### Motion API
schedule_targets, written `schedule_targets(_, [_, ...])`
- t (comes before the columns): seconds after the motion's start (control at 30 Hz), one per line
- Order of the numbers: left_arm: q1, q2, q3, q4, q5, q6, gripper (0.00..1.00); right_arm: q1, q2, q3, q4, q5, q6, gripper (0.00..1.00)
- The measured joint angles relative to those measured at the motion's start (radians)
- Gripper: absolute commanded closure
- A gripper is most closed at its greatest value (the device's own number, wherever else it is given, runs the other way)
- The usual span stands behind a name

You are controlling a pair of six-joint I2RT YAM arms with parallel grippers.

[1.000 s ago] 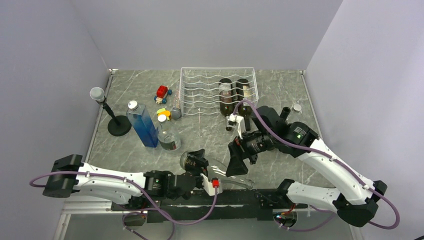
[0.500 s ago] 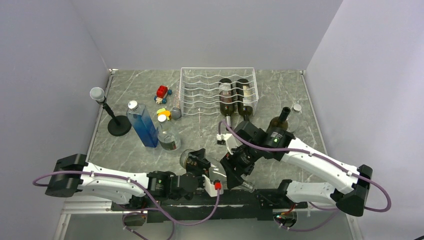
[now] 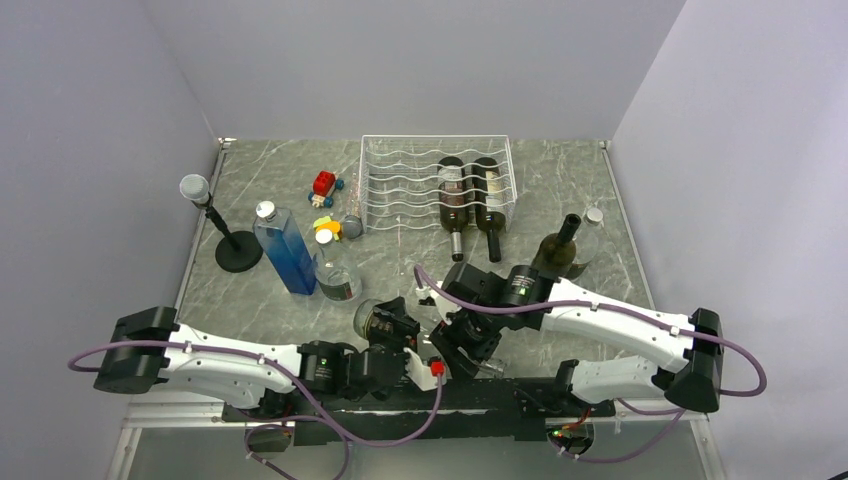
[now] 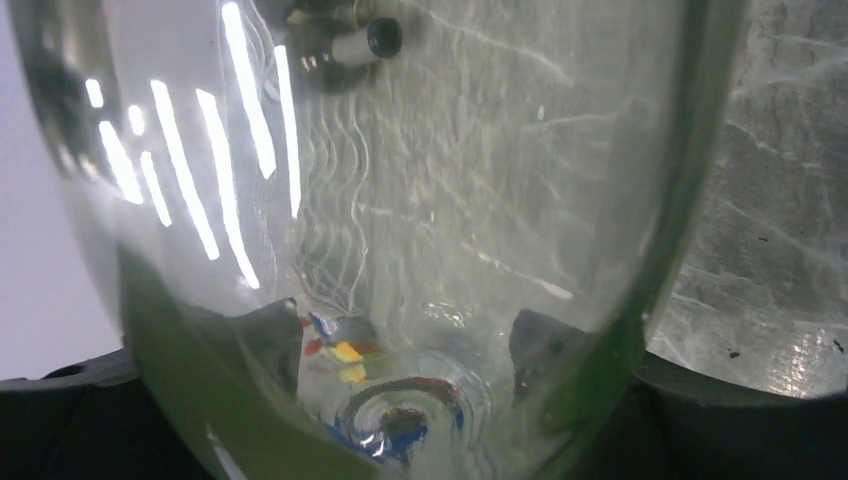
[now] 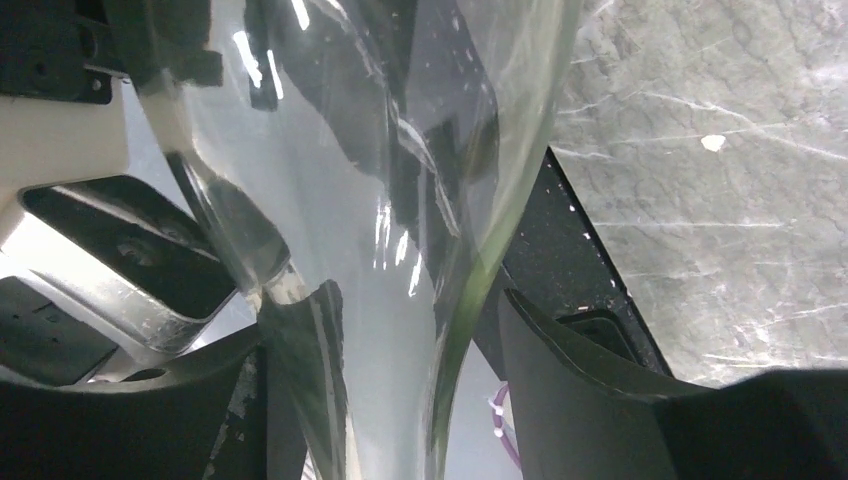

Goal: Put the wine bottle on the wine rack

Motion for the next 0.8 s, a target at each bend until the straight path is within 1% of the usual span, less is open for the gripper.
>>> schedule_targets(0.07, [0.000,-0.004,0.007,-0.009,0.001,-0.005,0.99,0.011,0.000,0.000,0.000,0.013,0.006,0.36])
schedule_targets(0.1, [-0.001,-0.006,0.008,-0.018,0.002,-0.009,0.99,0.016,0.000,0.000,0.001,0.019,0.011,0.38])
schedule_targets(0.13, [-0.001,-0.007,0.009,-0.025,0.003,-0.012,0.99,0.020,0.000,0.000,0.002,0.025,0.014,0.42])
schedule_targets(0.17, [-0.001,-0.008,0.009,-0.030,0.005,-0.014,0.99,0.024,0.001,0.000,0.003,0.027,0.017,0.48])
schedule_targets(0.2, [-0.002,-0.008,0.010,-0.035,0.005,-0.018,0.99,0.029,0.003,0.000,0.005,0.030,0.021,0.61])
schedule_targets(0.27, [-0.002,-0.008,0.011,-0.047,0.003,-0.026,0.99,0.042,0.008,0.001,0.011,0.032,0.029,0.89])
schedule_targets(0.3, [-0.001,-0.008,0.012,-0.058,0.003,-0.030,0.99,0.048,0.011,0.002,0.013,0.036,0.037,0.99])
schedule_targets(0.67, [-0.002,-0.008,0.020,-0.091,0.000,-0.058,0.99,0.078,0.032,0.024,0.001,0.083,0.055,1.00])
schedule_targets(0.7, [-0.002,-0.008,0.021,-0.091,-0.002,-0.057,0.98,0.079,0.031,0.026,-0.001,0.087,0.056,1.00])
schedule_targets(0.73, [-0.002,-0.008,0.021,-0.091,-0.003,-0.057,0.94,0.081,0.031,0.029,-0.003,0.093,0.058,1.00])
schedule_targets(0.77, [-0.002,-0.008,0.021,-0.091,-0.007,-0.057,0.86,0.083,0.031,0.031,-0.005,0.102,0.059,1.00])
schedule_targets(0.8, [-0.002,-0.008,0.021,-0.090,-0.011,-0.058,0.71,0.084,0.031,0.034,-0.006,0.109,0.059,1.00])
